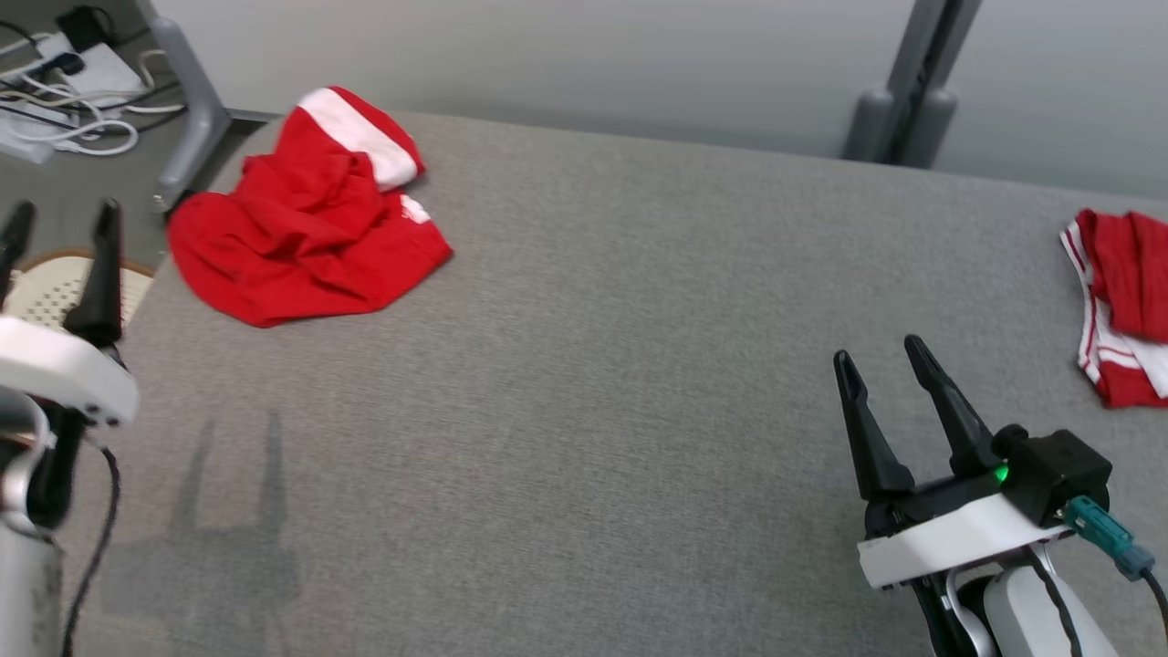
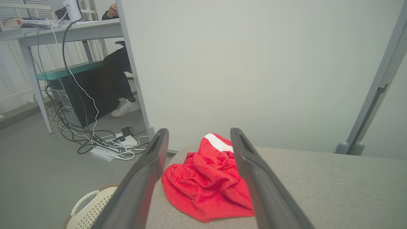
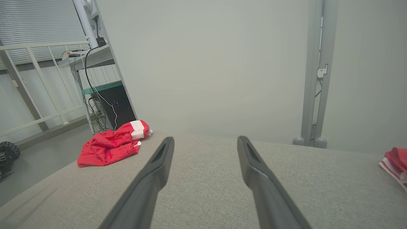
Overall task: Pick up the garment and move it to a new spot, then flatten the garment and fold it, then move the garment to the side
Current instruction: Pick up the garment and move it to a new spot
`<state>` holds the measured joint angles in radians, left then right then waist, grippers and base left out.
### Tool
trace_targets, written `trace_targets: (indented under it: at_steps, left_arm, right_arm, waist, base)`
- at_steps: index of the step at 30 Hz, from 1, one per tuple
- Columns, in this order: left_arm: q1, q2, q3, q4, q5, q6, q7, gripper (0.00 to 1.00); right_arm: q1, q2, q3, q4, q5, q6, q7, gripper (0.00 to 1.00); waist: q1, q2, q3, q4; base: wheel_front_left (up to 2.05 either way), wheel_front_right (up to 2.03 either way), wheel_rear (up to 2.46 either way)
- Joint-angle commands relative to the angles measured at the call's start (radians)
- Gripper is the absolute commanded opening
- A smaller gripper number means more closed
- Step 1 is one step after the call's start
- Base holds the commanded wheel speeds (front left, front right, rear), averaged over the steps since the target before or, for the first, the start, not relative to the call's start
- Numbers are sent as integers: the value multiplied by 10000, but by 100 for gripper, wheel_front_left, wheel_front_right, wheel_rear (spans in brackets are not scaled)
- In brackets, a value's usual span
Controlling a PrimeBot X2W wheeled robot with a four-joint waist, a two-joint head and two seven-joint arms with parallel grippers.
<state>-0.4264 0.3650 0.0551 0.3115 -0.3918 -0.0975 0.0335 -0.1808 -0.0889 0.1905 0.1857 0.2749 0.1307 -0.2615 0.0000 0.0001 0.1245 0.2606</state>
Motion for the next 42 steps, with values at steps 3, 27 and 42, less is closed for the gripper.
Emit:
trace_targets:
  at_steps: [3, 27, 42]
  left_arm:
    - [-976, 325, 240, 687, -428, -117, 197, 100]
    - [-5697, 2142, -1140, 6721, -2903, -335, 2406, 100]
    - [-4903, 2390, -2913, 7007, -4799, -337, 4933, 51]
  right_arm:
    - [-343, 0, -25, -329, -130, 3, -34, 100]
    - [-1975, 128, -134, -2442, -996, 3, -34, 100]
    - [-1810, 237, -376, -2495, -1127, 3, -34, 100]
  waist:
    - [0, -1, 884, -787]
    - [0, -1, 4272, -2706]
    - [0, -1, 4436, -2765]
  base:
    - [0, 0, 0]
    - [0, 0, 0]
    - [0, 0, 0]
